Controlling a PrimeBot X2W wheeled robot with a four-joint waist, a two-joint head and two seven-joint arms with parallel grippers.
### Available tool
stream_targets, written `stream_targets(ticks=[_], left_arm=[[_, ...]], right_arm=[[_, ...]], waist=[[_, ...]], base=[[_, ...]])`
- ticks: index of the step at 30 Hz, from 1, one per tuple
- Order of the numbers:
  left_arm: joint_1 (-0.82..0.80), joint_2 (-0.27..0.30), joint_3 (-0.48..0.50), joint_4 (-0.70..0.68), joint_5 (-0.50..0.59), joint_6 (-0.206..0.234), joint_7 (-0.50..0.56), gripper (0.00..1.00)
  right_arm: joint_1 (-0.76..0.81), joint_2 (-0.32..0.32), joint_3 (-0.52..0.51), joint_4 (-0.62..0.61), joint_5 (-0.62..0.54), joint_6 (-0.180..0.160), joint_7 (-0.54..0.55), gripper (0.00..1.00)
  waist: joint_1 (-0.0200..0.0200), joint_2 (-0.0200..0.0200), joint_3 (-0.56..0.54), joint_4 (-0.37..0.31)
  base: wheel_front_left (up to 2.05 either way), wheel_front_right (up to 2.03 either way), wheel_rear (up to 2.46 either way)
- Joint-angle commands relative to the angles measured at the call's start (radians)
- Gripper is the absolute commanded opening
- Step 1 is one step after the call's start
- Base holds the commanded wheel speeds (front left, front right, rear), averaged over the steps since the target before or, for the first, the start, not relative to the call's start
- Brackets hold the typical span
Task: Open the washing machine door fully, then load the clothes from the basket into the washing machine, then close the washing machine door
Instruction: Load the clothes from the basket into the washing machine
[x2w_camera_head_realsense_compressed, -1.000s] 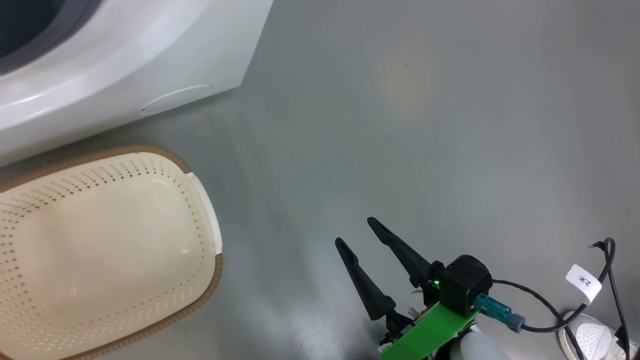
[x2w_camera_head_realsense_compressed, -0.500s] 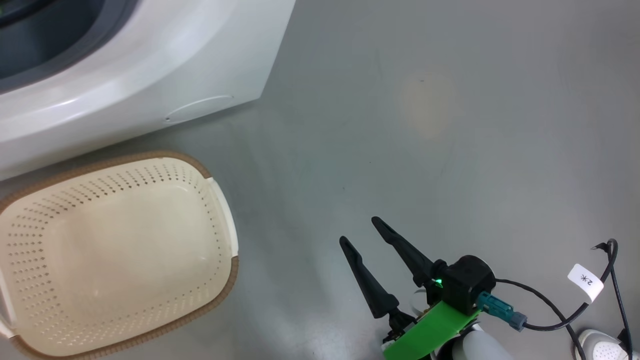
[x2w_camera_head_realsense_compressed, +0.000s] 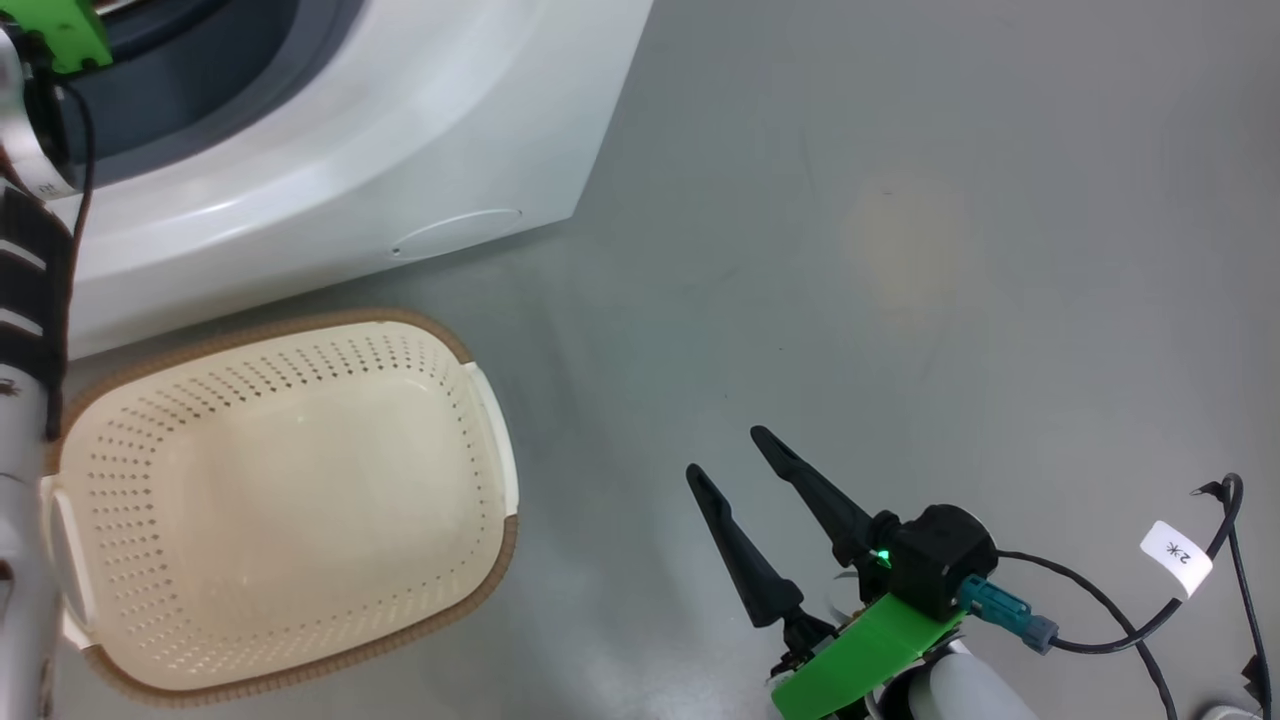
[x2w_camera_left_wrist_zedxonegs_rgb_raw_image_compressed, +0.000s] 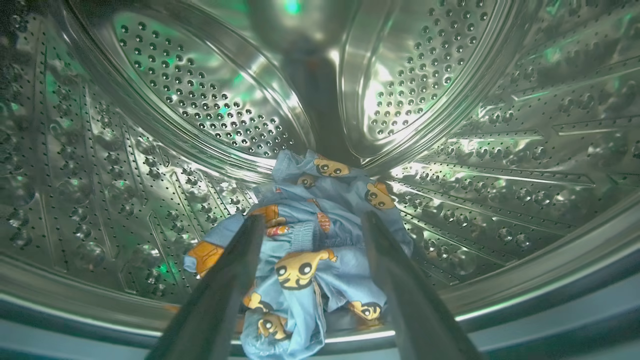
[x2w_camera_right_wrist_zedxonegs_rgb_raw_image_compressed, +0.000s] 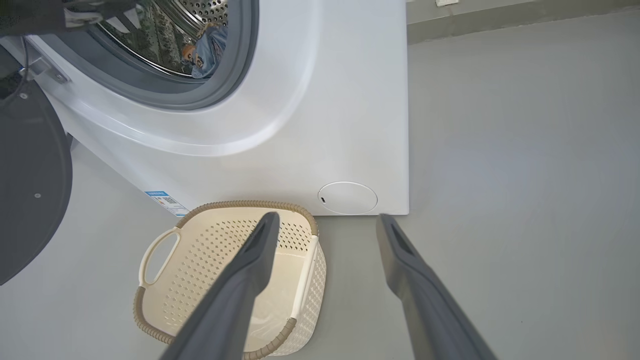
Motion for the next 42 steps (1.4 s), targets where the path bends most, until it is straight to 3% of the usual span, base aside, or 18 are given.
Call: stream_targets(ticks=[1,28,34,42], left_arm=[[-0.002,0.028,0.007,-0.014,-0.009,-0.002,-0.009,1.0],[0.112,-0.121,0.011,0.002,-0.098,-0.062,-0.116,1.0],[0.221,-0.151,-0.005,-0.084,-0.103,-0.079,-0.133,1.0],[0.427,-0.157,-0.04,-0.303,-0.091,-0.087,-0.136,1.0]], right_arm=[[0.001,-0.001,0.017,-0.016,0.003,0.002,-0.012,1.0],[-0.01,-0.001,-0.047,0.004,-0.029,0.002,-0.012,1.0],[0.008,-0.001,-0.071,0.015,-0.05,0.002,-0.012,1.0],[0.042,-0.001,-0.119,0.017,-0.084,0.002,-0.012,1.0]], waist=[[0.0,0.0,-0.006,0.008],[0.0,0.0,-0.066,0.133],[0.0,0.0,-0.106,0.164],[0.0,0.0,-0.153,0.206]], base=[[0.0,0.0,0.0],[0.0,0.0,0.0],[0.0,0.0,0.0],[0.0,0.0,0.0]])
